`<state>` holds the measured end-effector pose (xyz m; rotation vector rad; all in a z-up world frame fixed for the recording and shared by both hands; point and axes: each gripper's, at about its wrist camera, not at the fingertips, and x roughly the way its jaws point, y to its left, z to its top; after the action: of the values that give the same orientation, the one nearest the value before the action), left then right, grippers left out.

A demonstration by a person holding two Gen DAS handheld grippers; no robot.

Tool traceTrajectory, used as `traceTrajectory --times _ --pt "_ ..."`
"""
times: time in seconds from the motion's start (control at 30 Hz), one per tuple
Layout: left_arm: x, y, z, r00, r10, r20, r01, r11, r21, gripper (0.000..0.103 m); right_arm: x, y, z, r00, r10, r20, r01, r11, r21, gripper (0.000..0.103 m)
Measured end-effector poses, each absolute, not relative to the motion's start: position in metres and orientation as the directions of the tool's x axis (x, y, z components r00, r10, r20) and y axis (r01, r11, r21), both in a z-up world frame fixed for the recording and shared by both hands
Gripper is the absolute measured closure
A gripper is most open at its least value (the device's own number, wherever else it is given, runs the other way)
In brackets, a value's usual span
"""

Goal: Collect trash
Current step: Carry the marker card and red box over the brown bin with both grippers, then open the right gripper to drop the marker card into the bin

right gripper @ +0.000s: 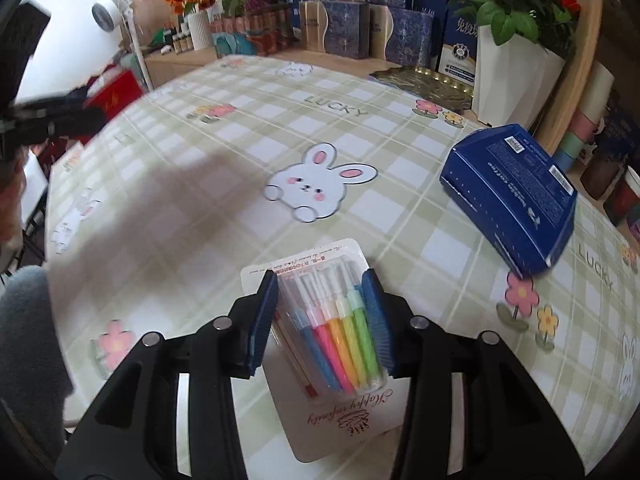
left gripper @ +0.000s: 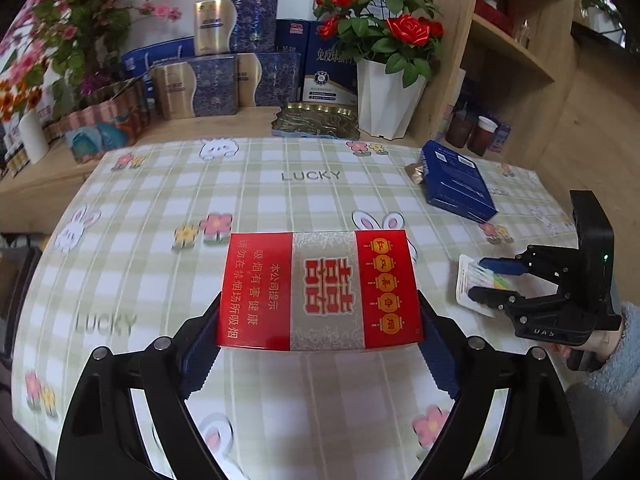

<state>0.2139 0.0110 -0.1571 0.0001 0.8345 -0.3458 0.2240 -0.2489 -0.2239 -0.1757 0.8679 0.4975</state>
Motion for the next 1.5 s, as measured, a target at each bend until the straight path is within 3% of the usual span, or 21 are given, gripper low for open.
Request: traceTrajectory --times 0.2,0.47,0.8,1.13,1.5 --pt "0.152 0.022 -0.157 0.615 -0.323 -0.719 0.261 0.944 -0.202 0.018 0.157 -0.248 -0.208 0.566 0.395 -0.724 -0.450 0.884 0.130 0.058" --pt "0.086 0.030 -0.143 0.616 -0.342 -0.710 0.286 0.936 -0.203 0.018 0.067 -0.236 -0.199 0.560 0.435 -0.706 -0.461 0.871 0.170 0.058" --pt "0.026 0.032 -0.128 0.644 -0.363 -0.673 0.303 0.929 -0.211 0.018 -0.008 -0.217 -0.232 0.452 0.492 -0.744 -0.506 0.828 0.240 0.058" --pt "-0.006 0.029 -0.132 0.645 -0.352 -0.678 0.299 0.933 -0.200 0.018 -0.003 -0.188 -0.300 0.298 0.459 -0.837 -0.507 0.819 0.269 0.058" --pt "-0.009 0.026 -0.150 0.611 -0.379 -0.695 0.305 0.923 -0.235 0.018 -0.002 -0.186 -0.319 0.290 0.429 -0.856 -0.463 0.845 0.267 0.058"
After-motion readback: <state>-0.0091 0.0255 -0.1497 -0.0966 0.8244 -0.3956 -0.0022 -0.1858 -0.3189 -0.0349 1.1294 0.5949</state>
